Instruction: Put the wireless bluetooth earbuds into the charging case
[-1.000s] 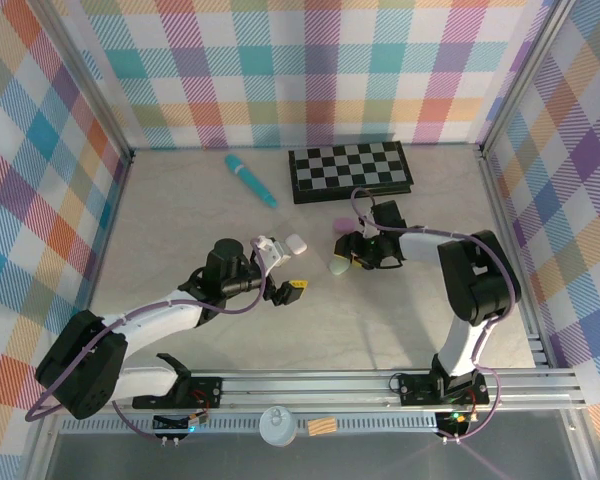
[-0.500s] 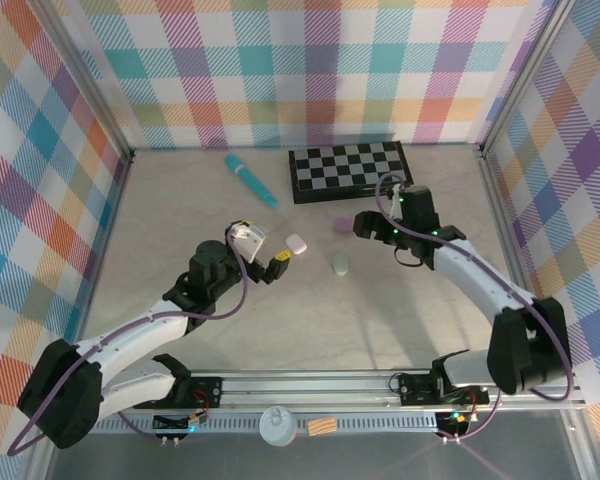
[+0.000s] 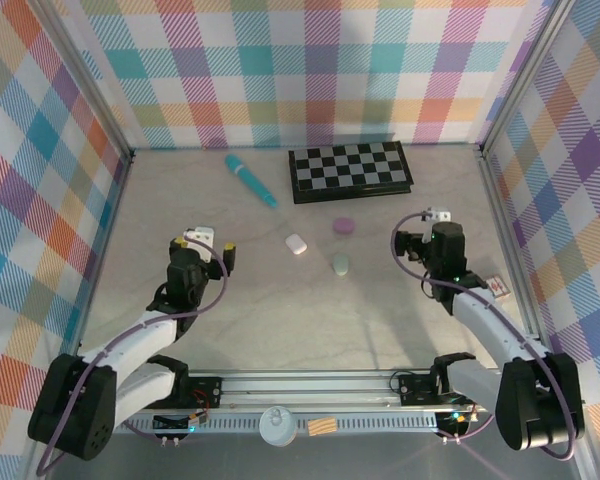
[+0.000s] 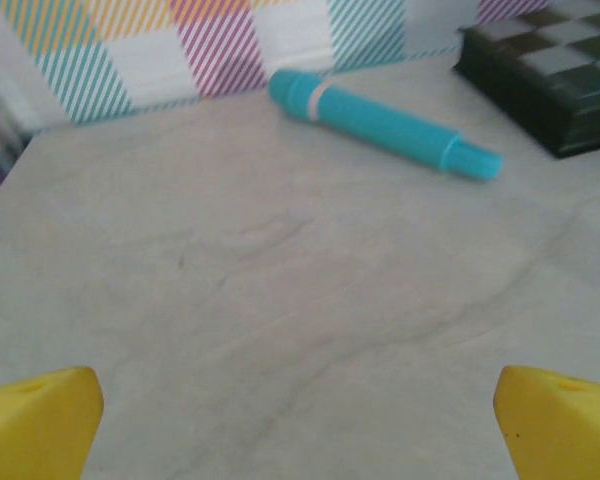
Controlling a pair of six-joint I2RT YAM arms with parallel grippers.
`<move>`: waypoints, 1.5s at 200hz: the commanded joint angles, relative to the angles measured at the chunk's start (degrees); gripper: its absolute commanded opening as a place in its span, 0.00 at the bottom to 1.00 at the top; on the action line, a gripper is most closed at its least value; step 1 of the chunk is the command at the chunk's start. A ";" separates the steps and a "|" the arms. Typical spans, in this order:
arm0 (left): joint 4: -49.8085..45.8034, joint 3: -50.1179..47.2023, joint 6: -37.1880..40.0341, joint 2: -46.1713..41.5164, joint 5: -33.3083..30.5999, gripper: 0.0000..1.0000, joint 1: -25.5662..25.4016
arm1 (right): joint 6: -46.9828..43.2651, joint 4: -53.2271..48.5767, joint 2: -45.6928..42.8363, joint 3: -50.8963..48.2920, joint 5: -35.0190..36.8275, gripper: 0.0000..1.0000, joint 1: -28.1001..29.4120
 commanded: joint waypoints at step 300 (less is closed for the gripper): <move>22.17 6.58 -8.90 30.43 11.65 1.00 12.84 | -3.13 37.41 27.23 -3.42 -15.69 0.99 -10.73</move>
